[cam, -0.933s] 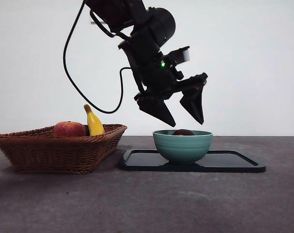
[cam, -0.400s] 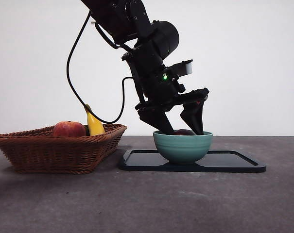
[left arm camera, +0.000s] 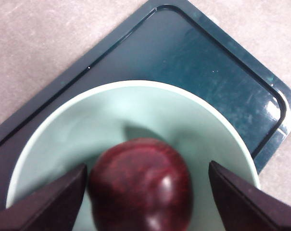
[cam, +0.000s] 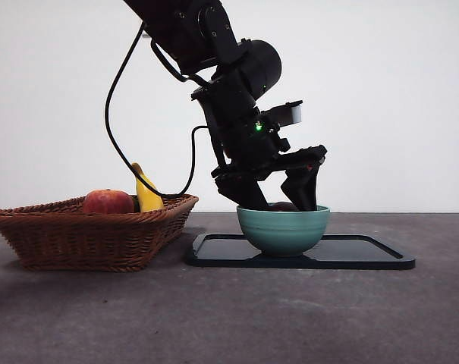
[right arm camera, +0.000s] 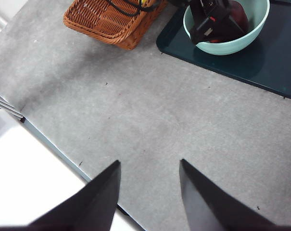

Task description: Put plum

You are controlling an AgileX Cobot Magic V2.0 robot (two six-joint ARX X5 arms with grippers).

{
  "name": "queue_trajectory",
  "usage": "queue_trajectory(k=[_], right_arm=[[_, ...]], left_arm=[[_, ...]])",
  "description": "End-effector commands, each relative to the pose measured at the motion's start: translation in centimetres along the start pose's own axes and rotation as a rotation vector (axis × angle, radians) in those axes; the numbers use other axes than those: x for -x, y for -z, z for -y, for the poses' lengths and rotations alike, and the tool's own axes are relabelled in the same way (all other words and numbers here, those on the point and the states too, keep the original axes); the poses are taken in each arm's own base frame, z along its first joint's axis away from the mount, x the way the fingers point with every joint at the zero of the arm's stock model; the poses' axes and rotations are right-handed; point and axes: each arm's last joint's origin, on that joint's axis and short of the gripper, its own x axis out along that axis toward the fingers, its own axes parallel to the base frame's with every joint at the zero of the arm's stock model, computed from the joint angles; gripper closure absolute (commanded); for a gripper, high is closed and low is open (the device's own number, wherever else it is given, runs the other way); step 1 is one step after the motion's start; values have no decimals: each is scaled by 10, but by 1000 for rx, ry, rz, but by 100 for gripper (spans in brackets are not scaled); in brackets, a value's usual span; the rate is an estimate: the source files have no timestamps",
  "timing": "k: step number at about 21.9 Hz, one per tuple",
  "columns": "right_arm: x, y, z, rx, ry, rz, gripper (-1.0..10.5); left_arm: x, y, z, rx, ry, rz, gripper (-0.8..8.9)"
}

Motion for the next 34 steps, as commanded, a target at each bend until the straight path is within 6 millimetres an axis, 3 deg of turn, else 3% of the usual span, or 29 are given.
queue_trajectory(k=[1,3,10,17,21,26,30,34], right_arm=[[1,-2,-1,19,-8,7,751],[1,-2,-1,20,-8,7,751],[1,-2,-1,31,-4,7,751],[1,-2,-1,31,3,7,751],[1,-2,-1,31,3,8,751],[1,-2,-1,38,3,9,751],[1,-3,-1,44,3,15,751],[1,-3,-1,53,3,15,751]], left_arm=[[-10,-1,5,-16,9,-2,434],[-10,-1,6,-17,10,-2,508],[-9,-2,6,-17,10,1,566],[22,-28,7,-27,0,95,566],[61,-50,7,-32,-10,170,565],[138,-63,-1,-4,-45,264,565],[212,-58,-12,48,-89,314,565],[281,-39,-19,106,-136,329,565]])
